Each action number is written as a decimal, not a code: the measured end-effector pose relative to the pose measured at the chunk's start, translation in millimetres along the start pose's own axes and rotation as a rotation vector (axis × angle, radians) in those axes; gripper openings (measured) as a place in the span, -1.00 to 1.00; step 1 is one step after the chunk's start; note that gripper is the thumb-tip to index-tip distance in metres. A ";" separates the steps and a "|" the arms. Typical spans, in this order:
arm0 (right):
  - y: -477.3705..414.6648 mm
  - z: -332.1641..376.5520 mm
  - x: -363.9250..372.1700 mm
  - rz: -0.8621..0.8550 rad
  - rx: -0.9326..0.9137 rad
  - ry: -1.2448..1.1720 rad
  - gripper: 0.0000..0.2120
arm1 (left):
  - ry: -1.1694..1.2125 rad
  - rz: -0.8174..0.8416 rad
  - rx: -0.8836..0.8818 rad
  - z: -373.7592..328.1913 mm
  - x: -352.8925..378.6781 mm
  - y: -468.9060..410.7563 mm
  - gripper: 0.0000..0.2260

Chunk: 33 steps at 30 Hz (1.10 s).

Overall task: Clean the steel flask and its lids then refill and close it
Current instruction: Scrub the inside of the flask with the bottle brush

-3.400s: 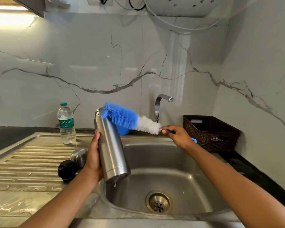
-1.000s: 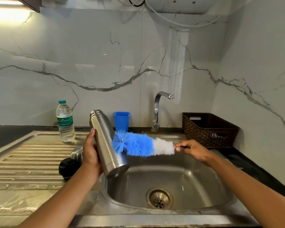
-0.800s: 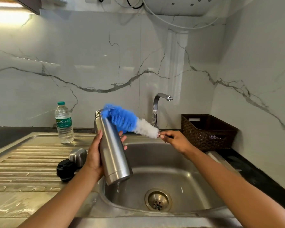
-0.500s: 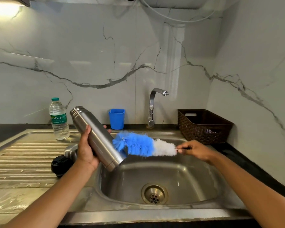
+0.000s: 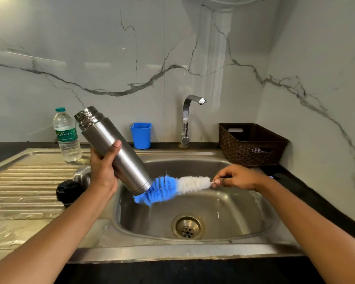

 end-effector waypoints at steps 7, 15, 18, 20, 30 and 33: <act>12.4 -24.8 -4.9 0.102 0.142 -0.104 -0.81 | -0.088 0.021 0.074 -3.0 -0.5 1.0 -0.54; 7.4 -12.8 18.3 0.149 0.134 -0.133 -0.81 | -0.103 0.037 0.083 -1.4 0.9 2.1 -0.50; 13.3 -28.2 -1.9 0.119 0.187 -0.155 -0.78 | -0.091 0.006 0.097 -5.4 -2.7 -1.1 -0.46; 12.6 -27.0 2.0 0.122 0.194 -0.153 -0.78 | -0.085 -0.003 0.097 -4.9 -2.4 -0.9 -0.44; 14.2 -26.8 -0.6 0.132 0.200 -0.158 -0.78 | -0.088 -0.016 0.084 -2.1 -5.3 -1.3 -0.45; 8.3 -15.4 17.2 0.152 0.162 -0.161 -0.80 | -0.088 -0.003 0.085 0.6 -0.5 2.3 -0.52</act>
Point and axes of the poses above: each hand's wrist, its own y-axis away from the middle knuckle, its own x-axis out of the palm, z = x × y, the point moved 10 cm from there along -y, towards the middle knuckle, and after that the axes turned 10 degrees about -z, right-handed, at the moved point
